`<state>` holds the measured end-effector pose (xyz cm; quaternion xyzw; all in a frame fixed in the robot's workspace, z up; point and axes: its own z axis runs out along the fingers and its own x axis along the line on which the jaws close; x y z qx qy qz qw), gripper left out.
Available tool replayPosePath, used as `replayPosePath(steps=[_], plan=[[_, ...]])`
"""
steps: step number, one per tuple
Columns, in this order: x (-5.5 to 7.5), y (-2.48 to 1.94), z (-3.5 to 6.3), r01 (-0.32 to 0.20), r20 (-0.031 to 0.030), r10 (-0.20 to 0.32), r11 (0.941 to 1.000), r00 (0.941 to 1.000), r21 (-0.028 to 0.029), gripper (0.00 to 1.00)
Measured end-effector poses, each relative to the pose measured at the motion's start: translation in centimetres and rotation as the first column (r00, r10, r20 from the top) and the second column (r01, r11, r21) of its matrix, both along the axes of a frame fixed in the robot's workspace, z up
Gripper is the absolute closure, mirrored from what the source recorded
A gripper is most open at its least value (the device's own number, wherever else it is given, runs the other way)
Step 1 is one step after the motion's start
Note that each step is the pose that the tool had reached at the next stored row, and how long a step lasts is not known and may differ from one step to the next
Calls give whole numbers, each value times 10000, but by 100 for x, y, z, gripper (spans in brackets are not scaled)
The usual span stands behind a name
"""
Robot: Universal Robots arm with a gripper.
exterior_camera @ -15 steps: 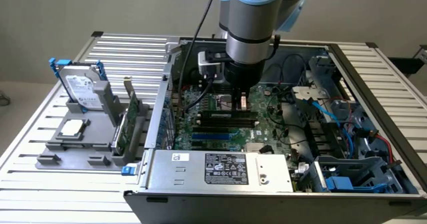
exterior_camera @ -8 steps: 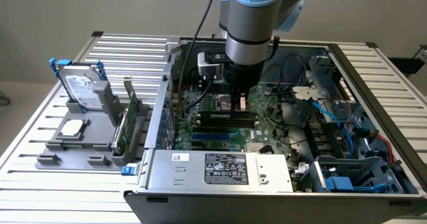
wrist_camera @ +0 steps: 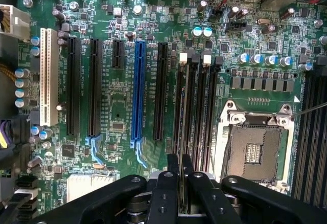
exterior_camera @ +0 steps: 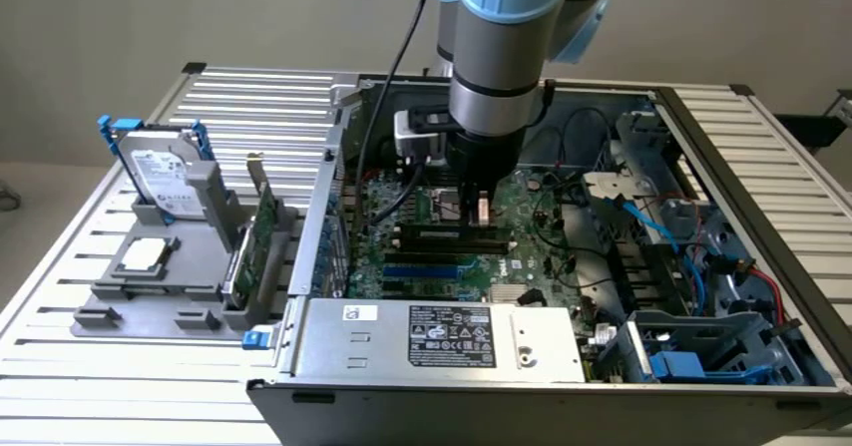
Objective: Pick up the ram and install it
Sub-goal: 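Insert the ram into the slot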
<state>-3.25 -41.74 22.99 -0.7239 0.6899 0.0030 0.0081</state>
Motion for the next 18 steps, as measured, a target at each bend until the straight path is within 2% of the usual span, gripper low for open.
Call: replayPosePath(steps=[18], plan=[[-11, 1, -57, -11, -1, 11, 10000, 10000, -3, 86]])
